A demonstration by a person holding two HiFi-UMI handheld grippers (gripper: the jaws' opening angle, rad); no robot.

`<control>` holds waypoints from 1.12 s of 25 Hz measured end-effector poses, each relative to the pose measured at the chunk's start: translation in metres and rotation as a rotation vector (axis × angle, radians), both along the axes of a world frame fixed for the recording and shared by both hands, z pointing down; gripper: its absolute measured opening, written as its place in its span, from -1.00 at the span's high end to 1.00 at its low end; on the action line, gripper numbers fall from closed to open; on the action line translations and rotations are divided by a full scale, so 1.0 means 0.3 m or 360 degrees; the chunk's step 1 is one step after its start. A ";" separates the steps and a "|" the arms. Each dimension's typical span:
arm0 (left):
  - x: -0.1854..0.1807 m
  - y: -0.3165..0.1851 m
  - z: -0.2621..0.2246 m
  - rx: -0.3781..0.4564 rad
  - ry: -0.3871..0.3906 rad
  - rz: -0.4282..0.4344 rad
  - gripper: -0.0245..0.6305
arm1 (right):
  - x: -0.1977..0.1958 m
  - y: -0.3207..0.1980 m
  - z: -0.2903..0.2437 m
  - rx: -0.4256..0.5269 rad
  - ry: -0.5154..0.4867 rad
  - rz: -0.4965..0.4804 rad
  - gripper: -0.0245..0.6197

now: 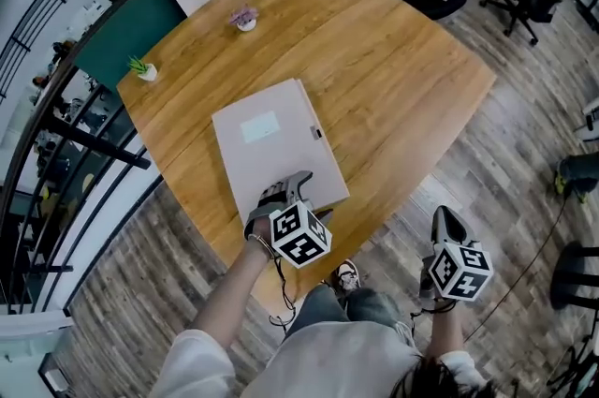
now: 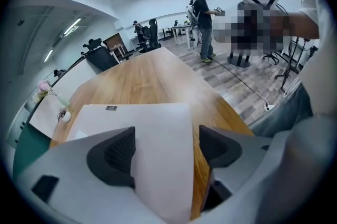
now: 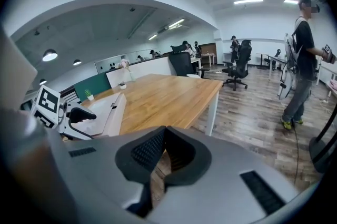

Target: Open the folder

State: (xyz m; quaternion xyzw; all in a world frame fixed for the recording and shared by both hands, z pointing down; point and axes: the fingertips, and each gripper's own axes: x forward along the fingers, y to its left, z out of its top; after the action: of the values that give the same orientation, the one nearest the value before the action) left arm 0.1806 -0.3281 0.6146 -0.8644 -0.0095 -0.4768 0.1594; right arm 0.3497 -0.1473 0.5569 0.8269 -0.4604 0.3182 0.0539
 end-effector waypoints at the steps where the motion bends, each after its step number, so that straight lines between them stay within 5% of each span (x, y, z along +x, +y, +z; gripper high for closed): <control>1: 0.002 -0.002 0.006 0.0004 -0.0008 -0.0001 -0.25 | 0.002 0.005 0.004 -0.0003 -0.0004 0.0006 0.92; 19: 0.012 -0.001 0.056 0.0081 0.0004 0.0003 -0.07 | 0.003 0.019 0.015 -0.0012 -0.0015 0.0050 0.92; 28: 0.007 0.013 0.028 -0.0145 0.0030 -0.0009 0.04 | -0.002 -0.001 -0.004 0.0010 -0.0010 0.0035 0.92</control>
State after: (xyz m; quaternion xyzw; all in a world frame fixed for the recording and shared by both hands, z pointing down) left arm 0.1826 -0.3243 0.6230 -0.8752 -0.0274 -0.4682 0.1185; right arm 0.3490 -0.1475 0.5556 0.8311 -0.4525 0.3199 0.0464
